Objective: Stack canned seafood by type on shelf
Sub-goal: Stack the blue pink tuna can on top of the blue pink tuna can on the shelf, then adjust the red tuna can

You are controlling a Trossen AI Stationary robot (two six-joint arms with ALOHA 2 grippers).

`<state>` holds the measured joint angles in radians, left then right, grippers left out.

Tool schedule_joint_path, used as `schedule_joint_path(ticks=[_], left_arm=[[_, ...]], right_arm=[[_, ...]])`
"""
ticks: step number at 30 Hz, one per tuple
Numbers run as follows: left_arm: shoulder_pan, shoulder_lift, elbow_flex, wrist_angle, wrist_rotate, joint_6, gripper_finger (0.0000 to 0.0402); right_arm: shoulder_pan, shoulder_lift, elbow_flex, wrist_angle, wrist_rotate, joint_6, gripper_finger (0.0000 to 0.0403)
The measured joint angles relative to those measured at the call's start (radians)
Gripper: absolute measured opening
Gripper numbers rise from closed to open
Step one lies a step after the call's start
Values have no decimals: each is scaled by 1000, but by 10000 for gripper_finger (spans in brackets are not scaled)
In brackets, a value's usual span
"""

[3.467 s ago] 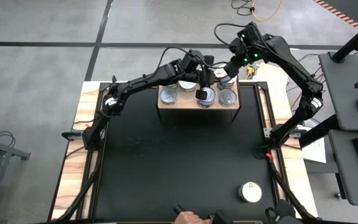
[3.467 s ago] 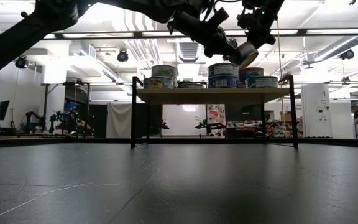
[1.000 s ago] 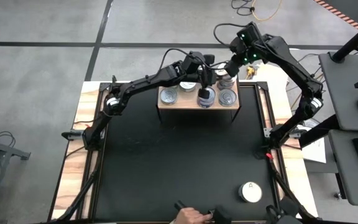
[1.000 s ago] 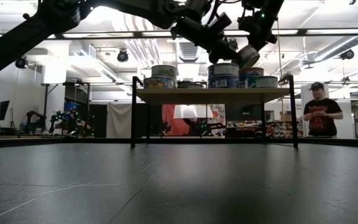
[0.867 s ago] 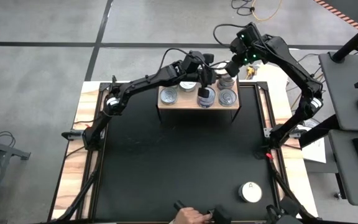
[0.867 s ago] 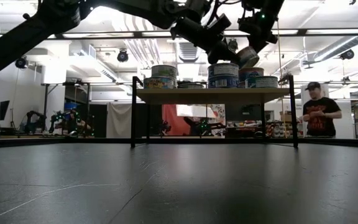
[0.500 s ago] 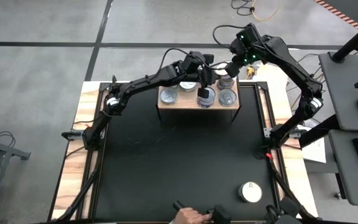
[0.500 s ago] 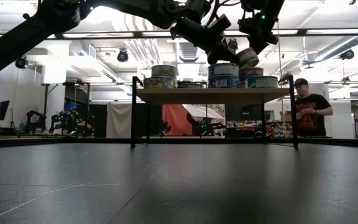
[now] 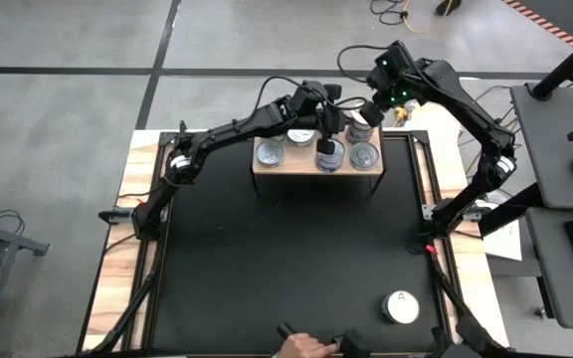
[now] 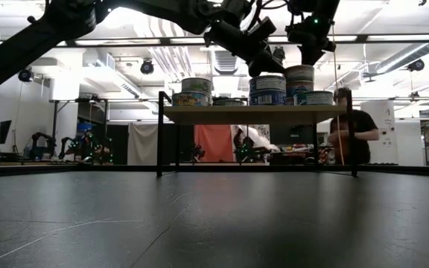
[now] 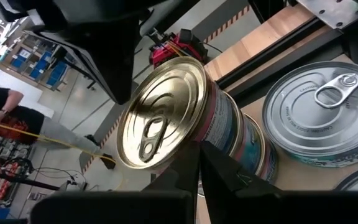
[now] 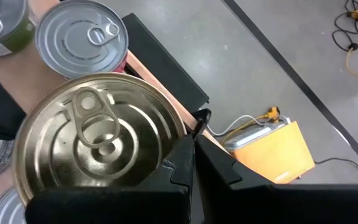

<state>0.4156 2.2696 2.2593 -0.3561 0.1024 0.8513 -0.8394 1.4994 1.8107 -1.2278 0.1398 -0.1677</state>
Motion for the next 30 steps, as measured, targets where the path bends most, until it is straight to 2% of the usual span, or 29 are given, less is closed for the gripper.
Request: schedule_joint_path(ticks=[10,17,20,23,25,28,30], left_arm=[[-5,0,0,-12,10,-6,0],[-17,-47,0,-70,11,-8,0],[-20,-84,0,-130,10,-9,0],[-26,-137,20,-231,5,-56,0],[-33,-183,34,-306,70,-111,0],[-48,-252,31,-424,262,-176,0],[-74,-281,18,-488,301,-214,0]], right_arm=[[-1,-20,0,5,14,4,9],[-1,-110,0,30,16,30,9],[7,-171,-17,69,-17,41,9],[36,-250,-91,150,-83,53,9],[72,-307,-160,211,-113,73,9],[163,-390,-281,310,-120,101,9],[239,-438,-360,362,-121,114,9]])
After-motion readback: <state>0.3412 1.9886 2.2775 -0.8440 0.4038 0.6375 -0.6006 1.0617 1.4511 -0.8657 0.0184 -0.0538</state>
